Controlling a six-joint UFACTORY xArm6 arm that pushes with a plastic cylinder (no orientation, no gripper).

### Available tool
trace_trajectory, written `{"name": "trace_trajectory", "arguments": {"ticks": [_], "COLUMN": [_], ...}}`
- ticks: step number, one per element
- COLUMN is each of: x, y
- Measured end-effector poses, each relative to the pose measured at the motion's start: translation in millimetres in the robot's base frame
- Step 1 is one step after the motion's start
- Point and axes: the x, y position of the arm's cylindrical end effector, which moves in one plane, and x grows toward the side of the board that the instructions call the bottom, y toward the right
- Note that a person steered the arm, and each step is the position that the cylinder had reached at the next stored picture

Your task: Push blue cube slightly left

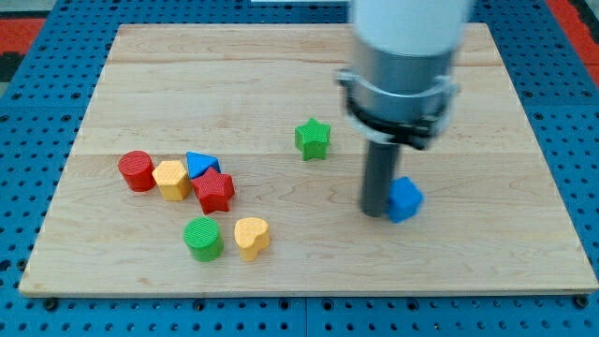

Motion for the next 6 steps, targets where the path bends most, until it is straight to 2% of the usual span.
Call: {"name": "trace_trajectory", "arguments": {"ticks": [1, 2, 3, 4, 5, 6], "x": [-48, -9, 2, -19, 49, 52], "y": [-10, 52, 68, 133, 197, 137]}}
